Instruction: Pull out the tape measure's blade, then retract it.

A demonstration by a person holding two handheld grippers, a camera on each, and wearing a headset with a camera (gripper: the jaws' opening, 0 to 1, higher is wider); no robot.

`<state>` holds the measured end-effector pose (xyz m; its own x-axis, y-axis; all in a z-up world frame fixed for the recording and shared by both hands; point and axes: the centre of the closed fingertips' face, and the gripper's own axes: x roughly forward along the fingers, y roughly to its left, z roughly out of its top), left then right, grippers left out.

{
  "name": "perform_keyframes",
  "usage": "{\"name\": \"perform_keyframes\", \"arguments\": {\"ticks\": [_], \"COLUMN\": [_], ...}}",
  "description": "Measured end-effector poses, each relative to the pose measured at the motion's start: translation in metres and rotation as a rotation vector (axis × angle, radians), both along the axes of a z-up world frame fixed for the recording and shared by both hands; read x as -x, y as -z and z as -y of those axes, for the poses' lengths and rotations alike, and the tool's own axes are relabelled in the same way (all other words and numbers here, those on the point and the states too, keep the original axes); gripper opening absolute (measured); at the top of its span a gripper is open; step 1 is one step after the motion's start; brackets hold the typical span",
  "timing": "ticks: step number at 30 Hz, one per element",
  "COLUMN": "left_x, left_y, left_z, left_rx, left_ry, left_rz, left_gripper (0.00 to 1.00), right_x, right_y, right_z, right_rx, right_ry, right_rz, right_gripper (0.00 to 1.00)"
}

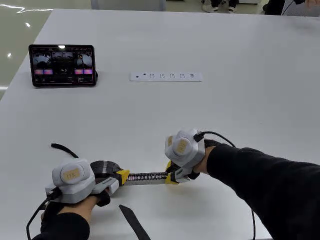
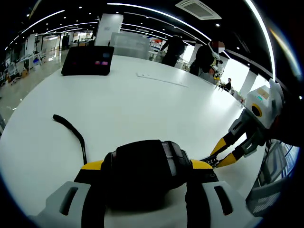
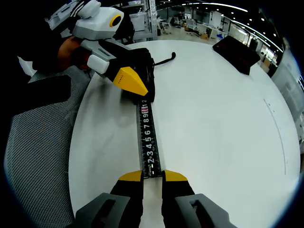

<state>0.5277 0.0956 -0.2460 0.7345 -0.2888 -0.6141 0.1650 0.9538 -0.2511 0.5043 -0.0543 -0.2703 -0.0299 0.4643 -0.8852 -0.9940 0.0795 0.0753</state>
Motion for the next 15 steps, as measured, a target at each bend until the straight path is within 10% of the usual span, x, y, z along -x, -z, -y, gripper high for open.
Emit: {"name": "perform_keyframes", "arguments": {"ticks": [15], "left_x": [-0.0004], "left_y": [-0.0006], "left_z": [-0.0001], "left_rx": [0.004], "left_ry": [0.002], "left_rz": [0.0], "left_gripper": [0.63], "right_x": [-0.0006], "right_y": [-0.0003], "right_z": [-0.0072], "right_rx": [0.001], "right_ry": [0.014], "right_rz": [-0.001], "right_gripper": [0.09]}}
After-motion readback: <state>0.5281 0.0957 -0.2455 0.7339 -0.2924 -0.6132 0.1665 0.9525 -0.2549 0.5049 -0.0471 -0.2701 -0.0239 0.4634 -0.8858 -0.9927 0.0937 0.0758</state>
